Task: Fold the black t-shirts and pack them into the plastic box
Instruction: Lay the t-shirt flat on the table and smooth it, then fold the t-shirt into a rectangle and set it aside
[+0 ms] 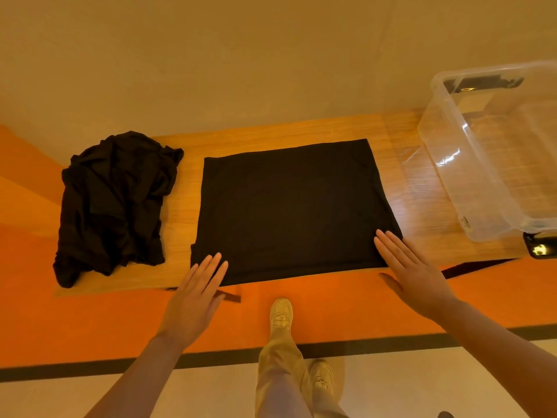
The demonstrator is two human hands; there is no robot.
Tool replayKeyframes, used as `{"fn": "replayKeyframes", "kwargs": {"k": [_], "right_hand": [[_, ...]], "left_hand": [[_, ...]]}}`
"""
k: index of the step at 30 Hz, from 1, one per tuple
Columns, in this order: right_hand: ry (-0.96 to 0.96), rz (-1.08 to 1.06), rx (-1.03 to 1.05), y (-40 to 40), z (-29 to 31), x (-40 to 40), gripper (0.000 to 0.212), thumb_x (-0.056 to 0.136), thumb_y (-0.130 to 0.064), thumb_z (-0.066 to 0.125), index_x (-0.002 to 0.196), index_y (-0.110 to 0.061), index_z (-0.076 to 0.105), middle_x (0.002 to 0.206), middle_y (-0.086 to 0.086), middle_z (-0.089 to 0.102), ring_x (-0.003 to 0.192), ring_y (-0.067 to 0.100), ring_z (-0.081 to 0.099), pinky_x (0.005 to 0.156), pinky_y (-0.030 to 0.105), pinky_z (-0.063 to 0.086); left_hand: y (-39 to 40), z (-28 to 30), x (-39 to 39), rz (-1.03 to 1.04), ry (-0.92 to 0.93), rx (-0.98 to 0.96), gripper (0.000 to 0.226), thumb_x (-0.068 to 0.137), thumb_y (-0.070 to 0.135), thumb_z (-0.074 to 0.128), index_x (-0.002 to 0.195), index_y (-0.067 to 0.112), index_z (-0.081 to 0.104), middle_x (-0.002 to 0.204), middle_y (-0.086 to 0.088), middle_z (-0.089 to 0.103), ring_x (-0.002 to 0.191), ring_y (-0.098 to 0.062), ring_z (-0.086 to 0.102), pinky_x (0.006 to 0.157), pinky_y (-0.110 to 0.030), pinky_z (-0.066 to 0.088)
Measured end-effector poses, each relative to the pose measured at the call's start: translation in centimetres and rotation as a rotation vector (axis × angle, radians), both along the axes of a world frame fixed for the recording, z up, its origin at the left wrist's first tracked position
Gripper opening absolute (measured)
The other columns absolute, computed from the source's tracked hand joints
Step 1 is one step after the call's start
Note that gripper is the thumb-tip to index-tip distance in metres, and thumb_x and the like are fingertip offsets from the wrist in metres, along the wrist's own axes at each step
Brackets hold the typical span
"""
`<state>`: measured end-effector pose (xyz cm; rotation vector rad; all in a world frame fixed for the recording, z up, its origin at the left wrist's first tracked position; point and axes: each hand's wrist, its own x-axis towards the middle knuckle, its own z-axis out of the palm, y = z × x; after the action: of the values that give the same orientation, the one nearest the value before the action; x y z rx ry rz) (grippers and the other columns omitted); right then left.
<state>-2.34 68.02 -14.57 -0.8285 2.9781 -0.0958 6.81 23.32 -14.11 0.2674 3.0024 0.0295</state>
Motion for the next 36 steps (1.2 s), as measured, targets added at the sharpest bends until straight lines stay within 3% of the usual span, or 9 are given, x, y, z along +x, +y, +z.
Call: {"fn": "replayKeyframes", "kwargs": {"k": [3, 6, 10, 16, 21, 28, 30, 32, 36], "right_hand": [[0.104, 0.013, -0.043, 0.8, 0.0, 0.4, 0.087, 0.07, 0.01, 0.069, 0.146, -0.007, 0.032, 0.153, 0.012, 0.032, 0.144, 0.022, 0.021, 0.115, 0.042, 0.029], [0.146, 0.034, -0.043, 1.2, 0.3, 0.7, 0.094, 0.054, 0.022, 0.07, 0.14, -0.004, 0.043, 0.147, 0.015, 0.04, 0.137, 0.029, 0.035, 0.103, 0.045, 0.039], [0.13, 0.036, -0.08, 1.5, 0.6, 0.9, 0.086, 0.052, 0.022, 0.075, 0.132, -0.003, 0.053, 0.141, 0.015, 0.049, 0.131, 0.029, 0.043, 0.092, 0.038, 0.046], [0.093, 0.085, -0.158, 2.1, 2.3, 1.0, 0.07, 0.053, 0.02, 0.078, 0.119, -0.002, 0.065, 0.128, 0.016, 0.06, 0.116, 0.029, 0.06, 0.078, 0.034, 0.055], [0.087, 0.046, -0.26, 2.2, 3.2, 0.8, 0.046, 0.069, 0.009, 0.078, 0.111, -0.003, 0.069, 0.114, 0.014, 0.068, 0.095, 0.027, 0.07, 0.073, 0.036, 0.059], [0.015, -0.057, -0.376, 3.3, 5.0, 1.6, 0.027, 0.077, -0.003, 0.073, 0.103, -0.005, 0.071, 0.098, 0.012, 0.072, 0.086, 0.024, 0.071, 0.076, 0.031, 0.056], [-0.027, -0.073, -0.388, 3.7, 5.3, 2.1, 0.024, 0.086, -0.021, 0.063, 0.104, -0.007, 0.07, 0.099, 0.007, 0.072, 0.09, 0.018, 0.07, 0.08, 0.022, 0.053], [-0.097, -0.096, -0.419, 4.0, 5.4, 2.4, 0.039, 0.092, -0.041, 0.05, 0.108, -0.011, 0.069, 0.104, -0.002, 0.068, 0.095, 0.011, 0.066, 0.09, 0.015, 0.046], [-0.184, -0.199, -0.511, 3.8, 6.5, 1.6, 0.023, 0.088, -0.019, 0.065, 0.109, -0.014, 0.068, 0.104, 0.002, 0.07, 0.097, -0.005, 0.062, 0.089, 0.004, 0.042]], "left_hand": [[-0.5, -0.2, 0.4, 0.024, 0.07, -0.034, 0.084, 0.07, -0.004, 0.078, 0.143, 0.007, 0.04, 0.151, -0.013, 0.036, 0.14, -0.025, 0.033, 0.119, -0.033, 0.011], [-0.8, -0.2, 0.6, 0.017, 0.167, -0.034, 0.087, 0.057, -0.02, 0.076, 0.136, 0.002, 0.048, 0.143, -0.016, 0.047, 0.132, -0.029, 0.044, 0.107, -0.04, 0.04], [-1.1, 0.3, 1.2, 0.025, 0.205, -0.023, 0.079, 0.054, -0.022, 0.077, 0.127, -0.002, 0.057, 0.133, -0.02, 0.055, 0.123, -0.032, 0.054, 0.093, -0.041, 0.048], [-1.3, 1.1, 0.8, 0.036, 0.229, 0.048, 0.062, 0.056, -0.019, 0.08, 0.115, -0.003, 0.066, 0.119, -0.02, 0.065, 0.11, -0.032, 0.064, 0.092, -0.042, 0.049], [-0.9, 2.4, 0.6, 0.06, 0.239, 0.11, 0.05, 0.059, -0.014, 0.082, 0.106, -0.002, 0.07, 0.105, -0.018, 0.071, 0.098, -0.032, 0.069, 0.085, -0.043, 0.055], [-1.7, 4.2, 2.0, 0.138, 0.285, 0.316, 0.034, 0.072, -0.008, 0.077, 0.104, 0.002, 0.071, 0.098, -0.013, 0.072, 0.094, -0.03, 0.069, 0.083, -0.033, 0.05], [-2.1, 4.5, 2.2, 0.169, 0.272, 0.358, 0.033, 0.074, -0.005, 0.076, 0.106, 0.004, 0.071, 0.101, -0.011, 0.072, 0.098, -0.028, 0.068, 0.085, -0.033, 0.05], [-2.2, 5.0, 2.2, 0.185, 0.27, 0.395, 0.032, 0.075, -0.004, 0.075, 0.106, 0.004, 0.071, 0.102, -0.011, 0.072, 0.099, -0.026, 0.067, 0.085, -0.032, 0.05], [-1.8, 6.7, 1.0, 0.257, 0.287, 0.545, 0.027, 0.082, -0.001, 0.07, 0.109, 0.005, 0.07, 0.104, -0.004, 0.069, 0.099, -0.014, 0.064, 0.085, -0.011, 0.046]]}}
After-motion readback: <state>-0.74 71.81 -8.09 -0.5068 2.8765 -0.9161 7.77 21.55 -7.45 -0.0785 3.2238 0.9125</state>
